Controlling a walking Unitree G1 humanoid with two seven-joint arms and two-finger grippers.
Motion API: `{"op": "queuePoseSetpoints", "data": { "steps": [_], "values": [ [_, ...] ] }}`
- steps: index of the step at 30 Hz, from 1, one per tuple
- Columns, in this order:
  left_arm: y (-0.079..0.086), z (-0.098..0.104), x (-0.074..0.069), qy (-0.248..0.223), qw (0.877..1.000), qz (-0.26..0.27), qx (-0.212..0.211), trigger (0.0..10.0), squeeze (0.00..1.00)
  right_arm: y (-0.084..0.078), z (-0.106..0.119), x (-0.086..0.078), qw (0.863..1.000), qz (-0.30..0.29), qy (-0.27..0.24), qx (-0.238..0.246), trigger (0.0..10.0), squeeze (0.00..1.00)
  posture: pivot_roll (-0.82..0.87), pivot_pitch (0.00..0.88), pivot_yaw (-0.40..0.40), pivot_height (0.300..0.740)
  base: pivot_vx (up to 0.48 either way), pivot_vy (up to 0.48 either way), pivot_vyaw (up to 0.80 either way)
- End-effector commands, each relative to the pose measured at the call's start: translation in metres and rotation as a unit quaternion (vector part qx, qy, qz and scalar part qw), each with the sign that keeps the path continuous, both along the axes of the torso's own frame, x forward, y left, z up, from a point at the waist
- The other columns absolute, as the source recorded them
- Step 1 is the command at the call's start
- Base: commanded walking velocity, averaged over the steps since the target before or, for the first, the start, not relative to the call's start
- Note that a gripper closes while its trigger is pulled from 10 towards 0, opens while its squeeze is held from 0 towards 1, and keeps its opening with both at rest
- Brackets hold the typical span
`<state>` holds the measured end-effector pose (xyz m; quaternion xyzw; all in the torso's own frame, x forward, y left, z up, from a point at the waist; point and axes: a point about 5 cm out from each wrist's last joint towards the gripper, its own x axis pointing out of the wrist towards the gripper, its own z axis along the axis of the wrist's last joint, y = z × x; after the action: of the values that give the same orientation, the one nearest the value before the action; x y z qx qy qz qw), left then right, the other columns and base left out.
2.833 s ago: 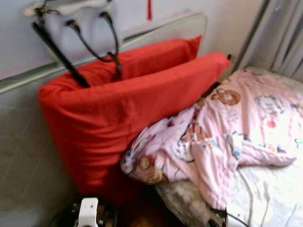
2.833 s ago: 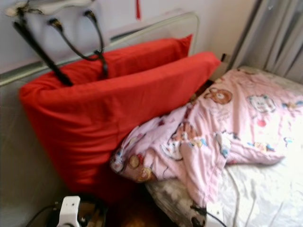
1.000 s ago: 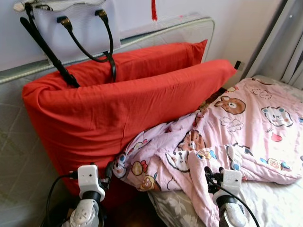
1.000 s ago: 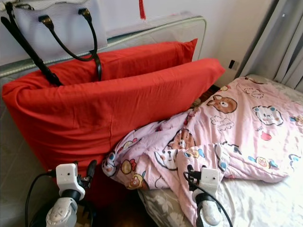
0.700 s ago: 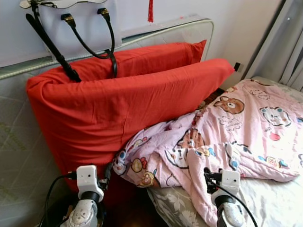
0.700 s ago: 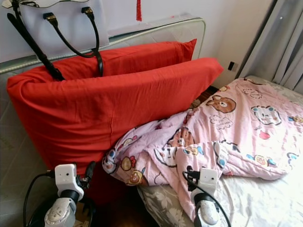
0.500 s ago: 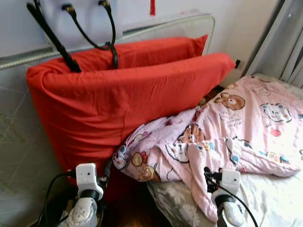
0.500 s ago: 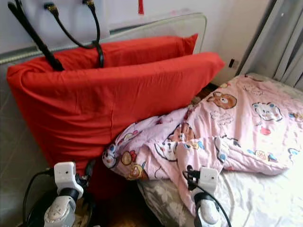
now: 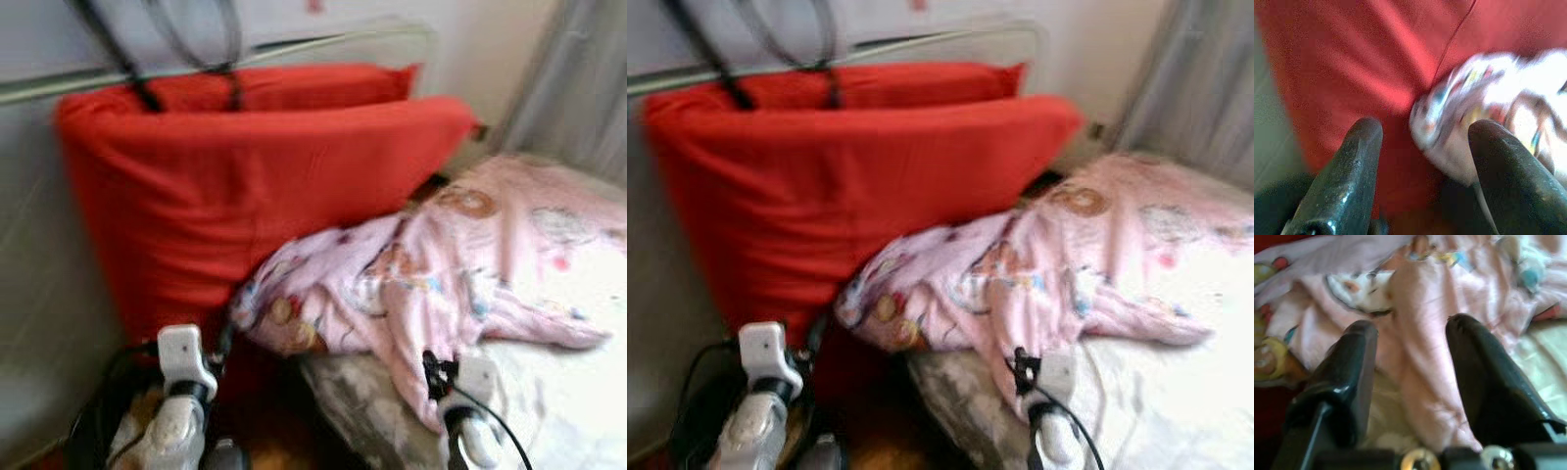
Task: Clean up the room
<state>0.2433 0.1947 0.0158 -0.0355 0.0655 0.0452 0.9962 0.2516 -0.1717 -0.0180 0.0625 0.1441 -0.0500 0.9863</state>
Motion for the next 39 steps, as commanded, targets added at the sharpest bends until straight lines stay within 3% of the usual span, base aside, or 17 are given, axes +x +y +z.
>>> {"op": "queuePoseSetpoints", "data": {
  "steps": [1, 25, 39],
  "values": [
    [-0.0011, 0.0081, 0.0083, -0.014, 1.0, -0.005, 0.002, 10.0, 0.0, -0.0006, 0.0002, 0.0017, 1.0, 0.002, 0.005, -0.004, 10.0, 0.0, -0.01, 0.026, -0.052, 0.655, 0.0, 0.0, 0.0],
    [-0.0081, 0.0091, 0.0112, -0.009, 0.999, -0.036, -0.005, 10.0, 0.0, 0.0034, -0.0064, 0.0032, 0.999, 0.004, 0.047, -0.003, 10.0, 0.0, 0.0, 0.0, -0.039, 0.641, 0.0, 0.0, 0.0],
    [-0.0109, 0.0091, 0.0107, -0.007, 0.999, -0.048, -0.003, 10.0, 0.0, 0.0015, -0.0065, -0.0005, 0.999, -0.004, 0.034, -0.008, 10.0, 0.0, 0.0, 0.023, -0.034, 0.626, 0.0, 0.0, 0.0]
  ]
}}
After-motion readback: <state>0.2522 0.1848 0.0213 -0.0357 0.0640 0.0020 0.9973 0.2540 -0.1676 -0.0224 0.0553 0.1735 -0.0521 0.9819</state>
